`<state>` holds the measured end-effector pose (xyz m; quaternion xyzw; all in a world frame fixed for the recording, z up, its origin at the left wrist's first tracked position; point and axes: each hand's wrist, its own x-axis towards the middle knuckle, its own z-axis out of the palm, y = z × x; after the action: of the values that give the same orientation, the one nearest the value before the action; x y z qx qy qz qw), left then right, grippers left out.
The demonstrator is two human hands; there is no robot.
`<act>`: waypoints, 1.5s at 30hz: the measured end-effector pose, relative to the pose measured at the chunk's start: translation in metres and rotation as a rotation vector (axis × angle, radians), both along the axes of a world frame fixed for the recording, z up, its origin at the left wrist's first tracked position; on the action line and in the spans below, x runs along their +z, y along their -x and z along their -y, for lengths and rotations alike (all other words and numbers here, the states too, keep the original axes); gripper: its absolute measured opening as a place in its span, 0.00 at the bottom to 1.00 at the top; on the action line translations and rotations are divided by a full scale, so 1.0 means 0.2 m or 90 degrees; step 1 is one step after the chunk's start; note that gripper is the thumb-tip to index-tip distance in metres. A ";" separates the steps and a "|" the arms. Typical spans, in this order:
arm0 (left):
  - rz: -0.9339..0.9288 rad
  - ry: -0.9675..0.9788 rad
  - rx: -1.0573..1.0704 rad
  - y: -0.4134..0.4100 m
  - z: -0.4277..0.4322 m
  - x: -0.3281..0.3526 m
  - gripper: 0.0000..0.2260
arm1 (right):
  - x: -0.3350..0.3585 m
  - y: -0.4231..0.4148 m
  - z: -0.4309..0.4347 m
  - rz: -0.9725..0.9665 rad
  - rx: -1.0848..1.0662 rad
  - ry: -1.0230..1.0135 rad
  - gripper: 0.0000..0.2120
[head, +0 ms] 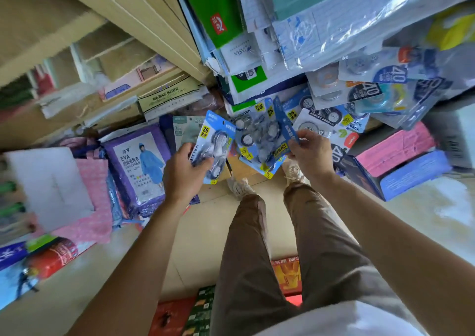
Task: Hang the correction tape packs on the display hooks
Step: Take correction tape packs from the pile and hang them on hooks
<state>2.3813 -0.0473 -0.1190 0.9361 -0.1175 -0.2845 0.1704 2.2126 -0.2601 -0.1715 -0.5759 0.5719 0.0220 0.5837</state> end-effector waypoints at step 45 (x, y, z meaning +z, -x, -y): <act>0.787 0.774 -0.047 -0.36 0.48 3.26 0.12 | 3.64 -0.41 0.73 0.689 0.099 0.796 0.04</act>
<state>2.4524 -0.1424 0.5324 0.6650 -0.3512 0.3820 0.5371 2.2943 -0.4064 0.5575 -0.7632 0.0772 -0.5395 0.3472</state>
